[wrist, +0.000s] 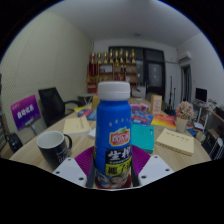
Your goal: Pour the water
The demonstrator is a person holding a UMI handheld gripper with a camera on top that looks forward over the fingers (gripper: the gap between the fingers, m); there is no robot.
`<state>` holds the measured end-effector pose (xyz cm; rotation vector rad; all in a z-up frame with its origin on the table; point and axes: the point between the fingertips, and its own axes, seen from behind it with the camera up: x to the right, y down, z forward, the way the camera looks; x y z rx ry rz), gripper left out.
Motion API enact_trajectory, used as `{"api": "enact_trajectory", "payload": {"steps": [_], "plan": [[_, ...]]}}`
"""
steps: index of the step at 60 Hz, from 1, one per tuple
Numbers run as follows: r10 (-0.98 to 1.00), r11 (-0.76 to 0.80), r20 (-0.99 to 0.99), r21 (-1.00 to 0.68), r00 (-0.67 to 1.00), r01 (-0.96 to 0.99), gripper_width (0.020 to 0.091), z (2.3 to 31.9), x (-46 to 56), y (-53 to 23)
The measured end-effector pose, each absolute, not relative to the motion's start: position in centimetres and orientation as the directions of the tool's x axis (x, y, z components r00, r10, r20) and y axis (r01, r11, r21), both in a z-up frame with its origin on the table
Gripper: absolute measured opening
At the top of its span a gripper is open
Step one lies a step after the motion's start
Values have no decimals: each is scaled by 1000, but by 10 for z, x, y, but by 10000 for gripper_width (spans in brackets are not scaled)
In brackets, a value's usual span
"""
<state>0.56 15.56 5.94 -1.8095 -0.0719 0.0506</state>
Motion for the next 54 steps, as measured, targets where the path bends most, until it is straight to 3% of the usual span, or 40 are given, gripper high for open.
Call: {"api": "enact_trajectory", "payload": {"steps": [10, 20, 24, 26, 35, 54], "plan": [[83, -214, 1, -977, 997, 19, 525, 62, 4, 157], [99, -321, -39, -947, 994, -5, 676, 54, 4, 149], [97, -355, -73, -934, 993, -34, 830, 55, 2, 137], [82, -365, -80, -930, 993, -45, 856, 57, 3, 132], [31, -409, -81, -910, 996, -61, 837, 68, 1, 85], [-79, -432, 10, -901, 997, -25, 835, 145, -54, -53]]}}
